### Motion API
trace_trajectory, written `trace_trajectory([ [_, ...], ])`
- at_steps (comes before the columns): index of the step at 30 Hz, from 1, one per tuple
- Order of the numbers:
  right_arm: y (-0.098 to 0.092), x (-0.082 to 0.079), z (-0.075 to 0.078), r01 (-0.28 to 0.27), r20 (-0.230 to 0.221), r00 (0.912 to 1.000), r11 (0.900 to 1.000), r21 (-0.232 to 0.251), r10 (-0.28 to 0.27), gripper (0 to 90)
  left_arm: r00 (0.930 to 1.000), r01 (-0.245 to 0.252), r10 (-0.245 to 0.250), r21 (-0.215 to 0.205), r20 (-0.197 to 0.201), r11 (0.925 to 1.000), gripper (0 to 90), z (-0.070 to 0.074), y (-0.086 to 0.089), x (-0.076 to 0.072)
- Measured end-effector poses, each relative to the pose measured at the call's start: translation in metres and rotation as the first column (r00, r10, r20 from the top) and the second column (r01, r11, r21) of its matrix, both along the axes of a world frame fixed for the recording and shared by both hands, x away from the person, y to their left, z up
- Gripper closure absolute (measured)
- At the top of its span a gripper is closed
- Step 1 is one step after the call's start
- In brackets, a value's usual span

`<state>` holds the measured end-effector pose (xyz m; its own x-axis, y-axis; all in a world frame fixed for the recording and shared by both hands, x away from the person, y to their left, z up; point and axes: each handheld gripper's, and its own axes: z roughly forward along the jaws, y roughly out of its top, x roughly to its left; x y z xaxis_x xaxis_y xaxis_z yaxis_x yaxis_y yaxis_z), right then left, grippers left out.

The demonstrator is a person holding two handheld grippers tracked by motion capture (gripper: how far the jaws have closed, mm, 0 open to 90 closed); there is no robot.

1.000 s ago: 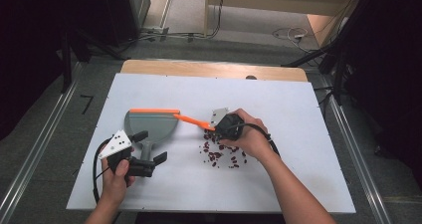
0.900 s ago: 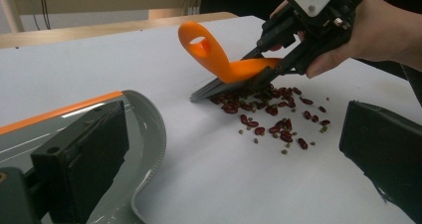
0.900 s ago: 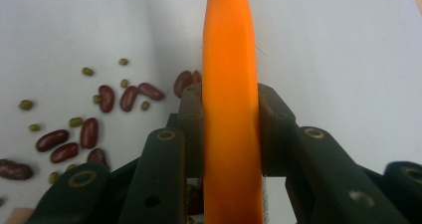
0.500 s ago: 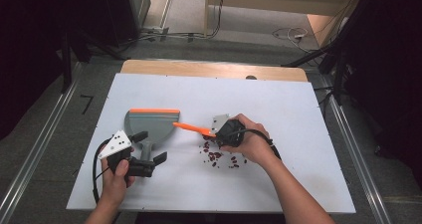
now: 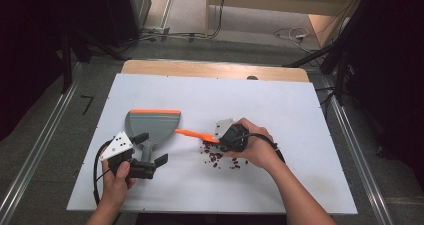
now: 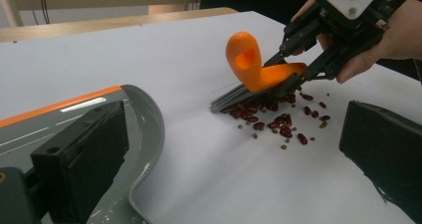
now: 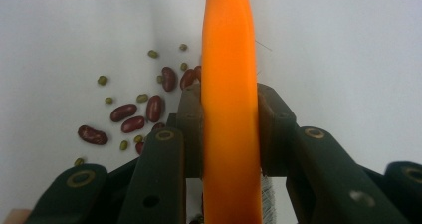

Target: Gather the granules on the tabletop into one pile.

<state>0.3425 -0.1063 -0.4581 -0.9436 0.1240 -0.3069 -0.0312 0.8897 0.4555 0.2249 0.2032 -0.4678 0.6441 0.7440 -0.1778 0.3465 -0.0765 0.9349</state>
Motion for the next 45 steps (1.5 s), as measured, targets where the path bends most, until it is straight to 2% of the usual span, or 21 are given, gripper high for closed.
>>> trace_trajectory([
  [4, -0.001, -0.004, 0.001, 0.000, -0.014, 0.9999, 1.000, -0.008, 0.000, 67.8, 1.0000, -0.001, 0.001, 0.000, -0.001, 1.0000, 0.0, 0.000, 0.000, 0.000],
  [5, -0.001, -0.003, 0.002, -0.014, 0.026, 0.9996, 1.000, -0.003, 0.014, 67.9, 1.0000, 0.000, 0.000, 0.002, 0.000, 1.0000, 0.0, 0.000, -0.001, 0.000],
  [6, -0.001, -0.004, 0.003, 0.003, 0.046, 0.9989, 1.000, 0.004, -0.003, 68.1, 1.0000, -0.001, 0.001, -0.001, -0.002, 1.0000, 0.0, -0.001, -0.001, 0.000],
  [10, -0.004, -0.002, 0.011, 0.036, 0.050, 0.9980, 0.998, 0.053, -0.038, 68.7, 1.0000, -0.004, 0.004, -0.007, 0.000, 1.0000, 0.0, 0.000, -0.001, 0.001],
  [13, -0.007, -0.001, 0.020, 0.076, 0.053, 0.9952, 0.991, 0.108, -0.082, 68.8, 1.0000, -0.003, 0.003, -0.020, -0.002, 0.9998, 0.0, -0.001, 0.000, 0.002],
  [18, -0.013, 0.003, 0.037, 0.112, 0.078, 0.9891, 0.982, 0.151, -0.125, 68.8, 1.0000, -0.005, 0.005, -0.019, -0.002, 0.9998, 0.0, -0.001, -0.001, 0.003],
  [21, -0.016, 0.000, 0.044, 0.156, 0.033, 0.9857, 0.969, 0.194, -0.165, 68.8, 1.0000, -0.008, 0.008, -0.020, 0.003, 0.9998, 0.0, -0.001, 0.000, 0.003],
  [23, -0.017, -0.003, 0.049, 0.214, -0.040, 0.9767, 0.952, 0.219, -0.211, 68.8, 0.9999, -0.013, 0.013, -0.020, 0.003, 0.9997, 0.0, 0.000, 0.001, 0.004],
  [24, -0.017, -0.005, 0.050, 0.247, -0.085, 0.9687, 0.940, 0.234, -0.233, 68.8, 0.9998, -0.017, 0.017, -0.018, 0.004, 0.9997, 0.0, 0.000, 0.002, 0.003],
  [25, -0.017, -0.006, 0.051, 0.263, -0.104, 0.9641, 0.934, 0.243, -0.244, 68.8, 0.9998, -0.020, 0.020, -0.017, 0.003, 0.9997, 0.0, 0.000, 0.002, 0.003],
  [26, -0.016, -0.008, 0.051, 0.287, -0.130, 0.9562, 0.925, 0.247, -0.262, 68.8, 0.9998, -0.021, 0.021, -0.016, 0.004, 0.9997, 0.0, 0.000, 0.003, 0.003],
  [27, -0.015, -0.009, 0.050, 0.324, -0.162, 0.9429, 0.914, 0.245, -0.291, 68.8, 0.9998, -0.022, 0.022, -0.013, 0.003, 0.9997, 0.0, 0.000, 0.003, 0.003],
  [28, -0.013, -0.011, 0.049, 0.337, -0.190, 0.9362, 0.909, 0.247, -0.296, 68.8, 0.9998, -0.021, 0.021, -0.015, 0.003, 0.9997, 0.0, 0.000, 0.003, 0.003],
  [33, -0.003, -0.020, 0.042, 0.362, -0.239, 0.9213, 0.900, 0.242, -0.306, 68.8, 0.9996, -0.029, 0.029, -0.011, -0.003, 0.9995, 0.0, -0.001, 0.003, 0.003],
  [34, -0.001, -0.023, 0.042, 0.377, -0.264, 0.9127, 0.892, 0.249, -0.311, 68.8, 0.9994, -0.033, 0.033, -0.010, -0.007, 0.9994, 0.0, -0.001, 0.003, 0.003],
  [35, 0.000, -0.024, 0.041, 0.382, -0.277, 0.9090, 0.888, 0.255, -0.311, 68.8, 0.9990, -0.044, 0.044, -0.007, -0.012, 0.9990, 0.0, -0.001, 0.004, 0.004],
  [39, 0.003, -0.028, 0.039, 0.429, -0.364, 0.8751, 0.860, 0.277, -0.319, 68.8, 0.9984, -0.056, 0.056, -0.011, -0.011, 0.9984, 0.0, 0.000, 0.005, 0.003],
  [40, 0.003, -0.028, 0.037, 0.437, -0.385, 0.8662, 0.857, 0.274, -0.318, 68.9, 0.9984, -0.056, 0.056, -0.010, -0.008, 0.9984, 0.0, 0.000, 0.006, 0.003],
  [42, 0.006, -0.028, 0.034, 0.448, -0.403, 0.8566, 0.853, 0.269, -0.322, 68.8, 0.9982, -0.059, 0.059, -0.008, -0.010, 0.9982, 0.0, 0.000, 0.006, 0.003],
  [44, 0.010, -0.028, 0.030, 0.449, -0.422, 0.8493, 0.855, 0.260, -0.318, 68.8, 0.9980, -0.062, 0.062, -0.013, -0.012, 0.9980, 0.0, 0.000, 0.007, 0.003],
  [45, 0.012, -0.028, 0.028, 0.458, -0.434, 0.8405, 0.853, 0.249, -0.325, 68.8, 0.9981, -0.061, 0.060, -0.013, -0.011, 0.9981, 0.0, 0.000, 0.007, 0.003],
])
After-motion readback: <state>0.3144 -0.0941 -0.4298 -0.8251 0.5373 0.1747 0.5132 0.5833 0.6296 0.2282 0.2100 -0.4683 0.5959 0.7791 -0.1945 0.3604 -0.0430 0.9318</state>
